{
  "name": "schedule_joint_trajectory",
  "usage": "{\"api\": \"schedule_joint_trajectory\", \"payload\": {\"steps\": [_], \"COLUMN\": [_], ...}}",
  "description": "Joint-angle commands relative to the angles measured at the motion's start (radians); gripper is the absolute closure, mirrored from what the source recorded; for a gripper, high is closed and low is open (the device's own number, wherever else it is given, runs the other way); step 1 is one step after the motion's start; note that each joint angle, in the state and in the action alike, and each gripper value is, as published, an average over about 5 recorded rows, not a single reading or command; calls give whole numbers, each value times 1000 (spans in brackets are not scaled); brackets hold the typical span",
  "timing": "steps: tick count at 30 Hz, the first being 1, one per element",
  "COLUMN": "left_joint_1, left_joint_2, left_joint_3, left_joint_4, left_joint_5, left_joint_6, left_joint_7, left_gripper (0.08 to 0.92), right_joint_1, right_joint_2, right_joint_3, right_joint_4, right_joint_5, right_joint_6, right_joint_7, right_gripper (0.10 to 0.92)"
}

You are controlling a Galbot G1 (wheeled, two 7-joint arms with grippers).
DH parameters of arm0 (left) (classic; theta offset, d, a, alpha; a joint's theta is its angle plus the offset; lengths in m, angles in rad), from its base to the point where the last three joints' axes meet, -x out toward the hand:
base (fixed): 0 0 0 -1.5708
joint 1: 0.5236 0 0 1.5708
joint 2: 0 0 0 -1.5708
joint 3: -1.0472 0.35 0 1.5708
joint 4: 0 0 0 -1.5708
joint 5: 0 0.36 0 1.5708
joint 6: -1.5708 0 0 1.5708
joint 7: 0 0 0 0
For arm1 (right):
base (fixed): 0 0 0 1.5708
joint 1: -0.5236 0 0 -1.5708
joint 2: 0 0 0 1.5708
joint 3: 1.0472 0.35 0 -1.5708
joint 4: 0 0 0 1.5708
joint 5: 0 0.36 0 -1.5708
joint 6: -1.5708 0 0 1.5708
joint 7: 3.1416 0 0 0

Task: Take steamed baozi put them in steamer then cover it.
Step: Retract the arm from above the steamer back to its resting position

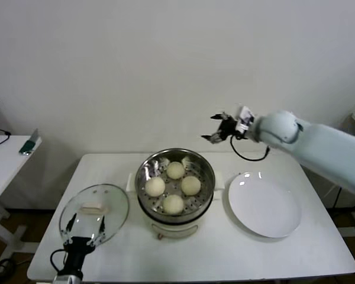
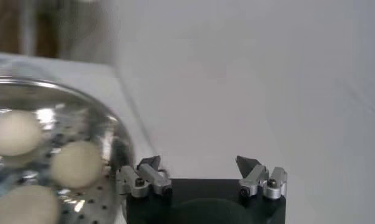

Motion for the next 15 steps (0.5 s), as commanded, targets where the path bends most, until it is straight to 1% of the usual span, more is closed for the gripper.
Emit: {"api": "schedule_joint_trajectory", "payload": {"steps": [1, 5, 7, 10, 12, 15], "left_joint_1": [-23, -35, -41, -51, -57, -56], "left_joint_2": [14, 18, 17, 18, 19, 25], "left_joint_3": [-13, -16, -15, -8, 3, 17], "left_joint_4": [22, 38, 40, 35, 27, 8], "left_joint_5": [49, 49, 41, 58, 157, 372], "left_joint_6": [-16, -32, -30, -20, 10, 77], "left_joint_7": [4, 2, -4, -47, -138, -296], "left_gripper": [177, 177, 177, 177, 177, 177], "right_joint_1": [-1097, -1375, -1475, -1592, -1646, -1712], "right_joint_2": [-146, -38, 19, 102, 153, 218], "right_joint_3": [1066, 1329, 1412, 1475, 1490, 1503], "right_joint_4": [33, 73, 98, 118, 119, 118], "right_joint_5": [-200, -221, -239, -271, -290, -312], "right_joint_6": [233, 353, 394, 443, 474, 515], "right_joint_7": [197, 151, 125, 106, 104, 105], "right_gripper": [203, 203, 203, 203, 203, 203]}}
